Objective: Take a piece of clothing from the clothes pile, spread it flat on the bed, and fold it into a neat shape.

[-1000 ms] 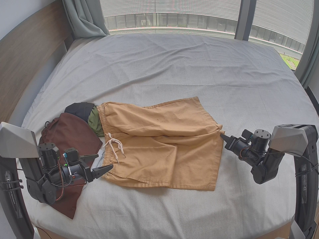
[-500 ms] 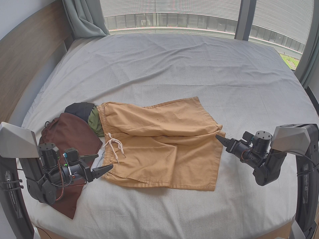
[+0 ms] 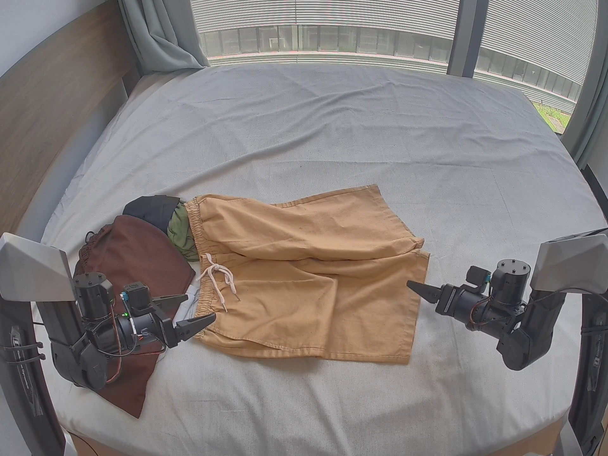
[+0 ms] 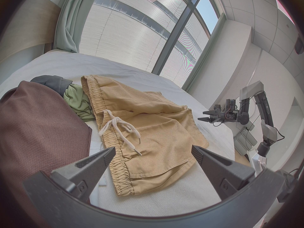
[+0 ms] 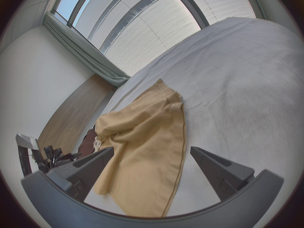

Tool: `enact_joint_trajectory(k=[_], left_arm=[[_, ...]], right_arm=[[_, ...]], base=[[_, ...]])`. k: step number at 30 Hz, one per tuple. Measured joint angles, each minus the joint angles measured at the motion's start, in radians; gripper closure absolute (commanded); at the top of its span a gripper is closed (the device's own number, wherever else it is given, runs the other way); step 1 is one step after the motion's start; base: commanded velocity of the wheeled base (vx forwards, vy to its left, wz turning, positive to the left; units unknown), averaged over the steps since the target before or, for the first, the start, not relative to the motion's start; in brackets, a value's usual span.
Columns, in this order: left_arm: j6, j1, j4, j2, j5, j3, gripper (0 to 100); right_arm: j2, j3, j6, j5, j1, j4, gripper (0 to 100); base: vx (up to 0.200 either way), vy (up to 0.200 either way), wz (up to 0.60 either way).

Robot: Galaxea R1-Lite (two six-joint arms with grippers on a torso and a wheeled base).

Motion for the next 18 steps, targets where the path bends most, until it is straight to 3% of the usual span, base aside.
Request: enact_joint_trajectory(k=[5, 11, 18], left_arm=[[0.0, 0.0, 0.0, 0.007, 0.0, -0.002, 0], [0.002, 0.0, 0.0, 0.011, 0.0, -0.001, 0], [0.003, 0.0, 0.0, 0.01, 0.0, 0.0, 0]], right_arm=[[-0.025, 0.065, -0.012, 0.01, 0.037, 0.026, 0], [-0.053, 0.131, -0.105, 0.063, 0.055, 0.087, 0], [-0.061, 0.166, -0.113, 0.073, 0.059, 0.09, 0]], base=[[0.0, 0.0, 0.0], [0.0, 0.0, 0.0], [0.0, 0.0, 0.0]])
